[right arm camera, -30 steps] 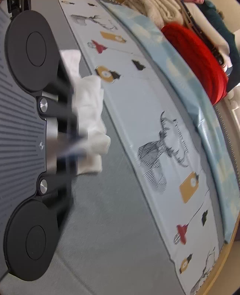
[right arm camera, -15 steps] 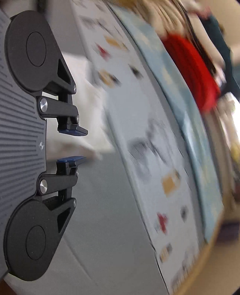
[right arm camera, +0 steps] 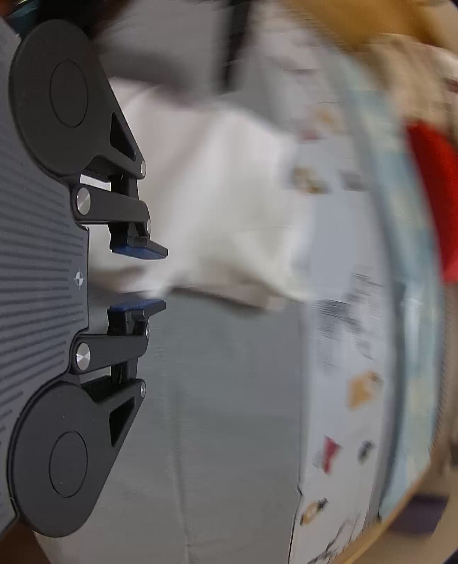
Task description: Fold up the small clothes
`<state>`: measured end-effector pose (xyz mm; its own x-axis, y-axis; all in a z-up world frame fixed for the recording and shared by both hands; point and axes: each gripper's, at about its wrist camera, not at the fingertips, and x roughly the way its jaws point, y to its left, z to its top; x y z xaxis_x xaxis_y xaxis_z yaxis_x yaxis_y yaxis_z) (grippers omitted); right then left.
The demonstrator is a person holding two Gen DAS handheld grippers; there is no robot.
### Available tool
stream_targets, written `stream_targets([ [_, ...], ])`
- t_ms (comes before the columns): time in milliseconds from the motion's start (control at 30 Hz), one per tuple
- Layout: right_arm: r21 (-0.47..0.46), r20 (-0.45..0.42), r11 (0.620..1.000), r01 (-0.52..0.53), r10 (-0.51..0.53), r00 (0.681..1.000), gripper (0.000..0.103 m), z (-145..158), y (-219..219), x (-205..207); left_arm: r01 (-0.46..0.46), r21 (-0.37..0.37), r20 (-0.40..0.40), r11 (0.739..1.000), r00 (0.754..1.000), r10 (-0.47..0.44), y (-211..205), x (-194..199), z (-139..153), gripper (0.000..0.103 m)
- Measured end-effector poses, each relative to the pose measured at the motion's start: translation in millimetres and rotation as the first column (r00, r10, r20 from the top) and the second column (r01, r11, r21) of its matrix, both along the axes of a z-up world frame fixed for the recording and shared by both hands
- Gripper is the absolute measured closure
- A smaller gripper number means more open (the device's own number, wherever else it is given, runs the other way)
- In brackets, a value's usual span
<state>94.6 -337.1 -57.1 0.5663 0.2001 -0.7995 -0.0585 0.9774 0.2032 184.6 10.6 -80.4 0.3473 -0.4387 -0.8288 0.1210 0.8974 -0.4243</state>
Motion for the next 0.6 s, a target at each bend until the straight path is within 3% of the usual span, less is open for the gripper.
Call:
stream_targets([
  [67,0.071,0.038,0.995,0.070,-0.073,0.997,0.045,3.3,-7.8,4.9,-0.032,-0.028,-0.024,0.999,0.999,0.031,3.6,4.4,-7.7,0.053],
  [100,0.093,0.032,0.992,0.090,-0.093,0.995,0.043,0.0,-8.7,11.2,-0.043,-0.035,-0.037,0.998,0.998,0.042,4.7,6.6,-11.7,0.053],
  [300,0.079,-0.116,0.988,0.134,-0.124,0.985,0.043,-42.1,6.4,44.4,-0.087,-0.042,-0.103,0.995,0.991,0.082,0.2,22.7,-36.5,0.048],
  [400,0.071,-0.225,0.981,0.178,-0.159,0.961,0.040,-59.5,7.6,56.9,-0.088,-0.050,-0.129,0.995,0.988,0.081,-4.7,31.3,-47.5,0.044],
  [600,0.113,-0.276,0.970,0.217,-0.179,0.944,0.031,-71.5,2.2,77.2,-0.087,-0.056,-0.190,0.995,0.979,0.075,-12.6,48.0,-67.9,0.039],
])
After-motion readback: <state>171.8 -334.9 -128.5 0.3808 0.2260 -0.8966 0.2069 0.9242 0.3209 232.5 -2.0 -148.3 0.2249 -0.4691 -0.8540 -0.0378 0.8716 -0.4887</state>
